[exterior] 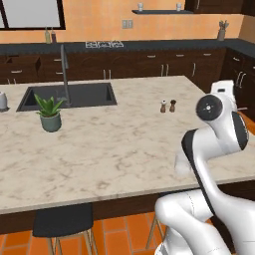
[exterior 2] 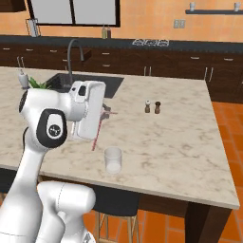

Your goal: Take a straw from the drawer in front and place it inside the glass cup on the dining counter.

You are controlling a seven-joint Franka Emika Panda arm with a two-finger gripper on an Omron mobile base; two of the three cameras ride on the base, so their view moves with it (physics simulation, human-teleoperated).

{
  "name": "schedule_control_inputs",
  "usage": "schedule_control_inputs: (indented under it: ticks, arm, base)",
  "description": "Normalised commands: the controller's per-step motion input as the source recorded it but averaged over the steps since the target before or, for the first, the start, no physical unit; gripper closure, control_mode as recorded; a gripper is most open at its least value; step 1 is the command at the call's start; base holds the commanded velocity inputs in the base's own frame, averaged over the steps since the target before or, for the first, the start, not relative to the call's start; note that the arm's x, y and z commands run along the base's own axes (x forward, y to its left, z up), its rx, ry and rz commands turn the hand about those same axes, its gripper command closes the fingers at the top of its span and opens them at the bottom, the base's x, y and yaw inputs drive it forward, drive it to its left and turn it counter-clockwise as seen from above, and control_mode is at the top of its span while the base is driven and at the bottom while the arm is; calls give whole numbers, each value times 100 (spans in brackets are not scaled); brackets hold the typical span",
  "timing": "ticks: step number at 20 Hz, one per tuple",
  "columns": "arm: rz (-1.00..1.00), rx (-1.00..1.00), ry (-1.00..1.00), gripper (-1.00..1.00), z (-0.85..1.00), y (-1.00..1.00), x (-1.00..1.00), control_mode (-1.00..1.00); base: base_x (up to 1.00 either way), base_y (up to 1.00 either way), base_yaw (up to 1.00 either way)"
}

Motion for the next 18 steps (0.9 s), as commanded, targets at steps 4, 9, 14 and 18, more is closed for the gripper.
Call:
schedule_control_inputs:
  ticks: [4,9,14,18]
  arm:
    - [4,0,0,100,-20,0,29,-100]
    - [4,0,0,100,-24,0,15,-100]
    - [3,0,1,100,-28,0,15,-100]
    - [4,0,2,100,-27,0,31,-100]
  base:
    - [0,0,0]
    - [0,0,0]
    - [0,0,0]
    - [0,0,0]
